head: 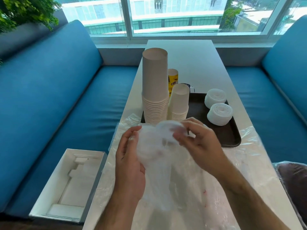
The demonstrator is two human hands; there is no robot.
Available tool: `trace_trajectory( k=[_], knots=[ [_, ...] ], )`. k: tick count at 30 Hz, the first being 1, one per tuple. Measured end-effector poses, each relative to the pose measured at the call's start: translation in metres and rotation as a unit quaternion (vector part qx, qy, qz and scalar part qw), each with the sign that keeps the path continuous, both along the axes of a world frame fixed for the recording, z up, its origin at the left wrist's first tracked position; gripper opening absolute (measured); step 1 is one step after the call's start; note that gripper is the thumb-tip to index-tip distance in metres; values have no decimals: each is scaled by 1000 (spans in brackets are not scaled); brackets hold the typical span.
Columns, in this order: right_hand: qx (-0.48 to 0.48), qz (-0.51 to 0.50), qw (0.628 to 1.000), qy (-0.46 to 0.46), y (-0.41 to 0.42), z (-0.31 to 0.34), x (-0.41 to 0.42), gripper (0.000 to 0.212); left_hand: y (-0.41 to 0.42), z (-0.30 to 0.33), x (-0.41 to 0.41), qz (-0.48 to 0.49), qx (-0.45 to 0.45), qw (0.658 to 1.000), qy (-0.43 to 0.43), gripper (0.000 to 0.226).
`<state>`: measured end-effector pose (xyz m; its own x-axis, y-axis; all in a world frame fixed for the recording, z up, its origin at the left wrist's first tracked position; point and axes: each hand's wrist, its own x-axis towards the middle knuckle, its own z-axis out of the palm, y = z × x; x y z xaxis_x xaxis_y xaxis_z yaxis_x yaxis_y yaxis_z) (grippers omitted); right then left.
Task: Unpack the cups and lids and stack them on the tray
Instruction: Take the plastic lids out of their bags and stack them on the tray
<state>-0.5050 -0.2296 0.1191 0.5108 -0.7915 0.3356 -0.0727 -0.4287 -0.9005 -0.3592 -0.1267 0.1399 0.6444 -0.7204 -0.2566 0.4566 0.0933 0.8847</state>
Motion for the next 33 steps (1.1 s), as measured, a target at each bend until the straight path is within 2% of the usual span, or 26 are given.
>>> trace_trajectory(
  k=[2,3,5,7,12,17,20,25,31,33],
  knots=[
    [21,-95,994,-49,-18,-8,-10,17,0,-1,2,12,10,1000,-7,29],
    [4,-163,986,-31,-30,-13,-17,21,-1,-2,2,15,11,1000,-8,28],
    [-57,-282,955,68,-55,-29,-31,25,-1,-3,1,15,8,1000,-6,28],
    [-102,-325,925,170,-78,-50,-41,29,-1,-2,-1,13,15,1000,-8,28],
    [-158,-240,900,328,-106,-98,-47,35,-3,0,-6,-4,17,1000,-6,28],
    [-144,-174,886,406,-100,-110,-47,33,-2,2,-6,-3,15,1000,-14,29],
    [-122,-155,872,447,-97,-109,-48,41,-3,2,-5,0,17,1000,-18,28],
    [-134,-162,860,465,-96,-112,-48,42,-4,1,-6,-5,17,1000,-10,27],
    [-113,-163,875,441,-95,-104,-43,38,-4,0,-6,-15,8,1000,-15,29],
    [-107,-179,891,404,-90,-91,-39,37,-3,-1,-7,-15,11,1000,-18,27]
  ],
)
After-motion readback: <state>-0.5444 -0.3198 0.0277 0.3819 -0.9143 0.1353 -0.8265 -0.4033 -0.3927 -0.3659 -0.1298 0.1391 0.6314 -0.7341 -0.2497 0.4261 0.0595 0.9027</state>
